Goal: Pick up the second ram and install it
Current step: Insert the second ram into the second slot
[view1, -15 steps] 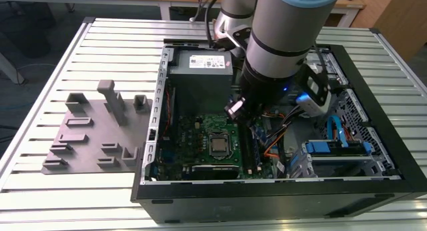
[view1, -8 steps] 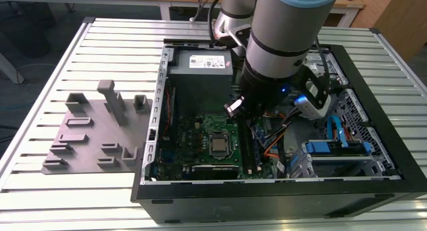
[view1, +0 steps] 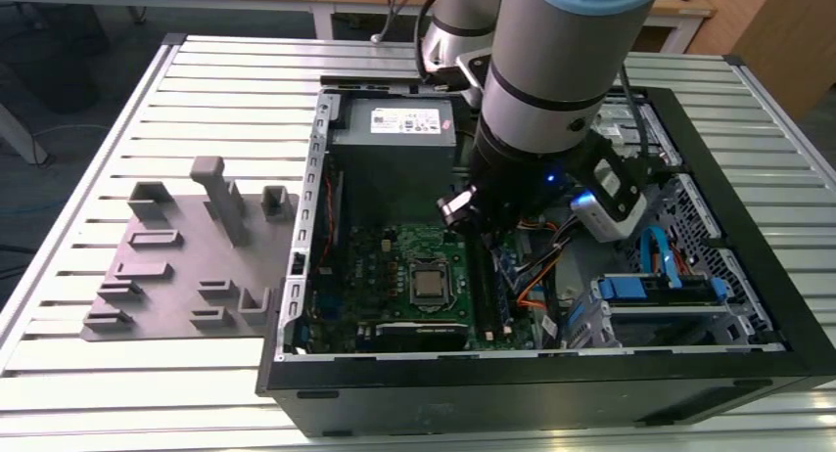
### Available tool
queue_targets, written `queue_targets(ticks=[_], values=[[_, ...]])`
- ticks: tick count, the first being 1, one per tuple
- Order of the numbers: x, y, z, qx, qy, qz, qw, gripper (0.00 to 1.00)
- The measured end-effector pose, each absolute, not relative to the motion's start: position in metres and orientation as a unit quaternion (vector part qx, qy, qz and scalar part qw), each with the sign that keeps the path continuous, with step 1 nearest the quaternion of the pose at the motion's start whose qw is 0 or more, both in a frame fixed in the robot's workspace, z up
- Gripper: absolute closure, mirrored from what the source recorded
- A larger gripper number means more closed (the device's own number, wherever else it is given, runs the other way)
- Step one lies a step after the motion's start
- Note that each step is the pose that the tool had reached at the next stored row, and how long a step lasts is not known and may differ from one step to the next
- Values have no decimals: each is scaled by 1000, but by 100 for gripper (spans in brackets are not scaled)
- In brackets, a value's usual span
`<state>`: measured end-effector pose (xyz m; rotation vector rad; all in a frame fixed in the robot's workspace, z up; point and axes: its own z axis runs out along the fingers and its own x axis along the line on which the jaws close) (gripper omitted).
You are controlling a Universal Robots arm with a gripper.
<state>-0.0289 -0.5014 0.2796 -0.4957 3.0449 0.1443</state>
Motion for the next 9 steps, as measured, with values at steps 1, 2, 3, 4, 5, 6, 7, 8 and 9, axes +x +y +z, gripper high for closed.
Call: queue_targets(ticks=[1, 2, 3, 4, 5, 6, 7, 8, 9], values=[[-29, -501, 280, -156, 986, 46, 27, 89], [-29, -501, 280, -154, 987, 46, 26, 89], [-29, -501, 279, -153, 987, 47, 22, 89], [-29, -501, 280, -150, 987, 48, 14, 89], [-29, -501, 280, -147, 988, 48, 6, 89], [-29, -501, 279, -144, 988, 49, 1, 89], [-29, -501, 279, -140, 989, 48, -2, 89], [-29, -501, 279, -134, 990, 47, -3, 89], [-29, -501, 279, -129, 991, 47, -3, 89]])
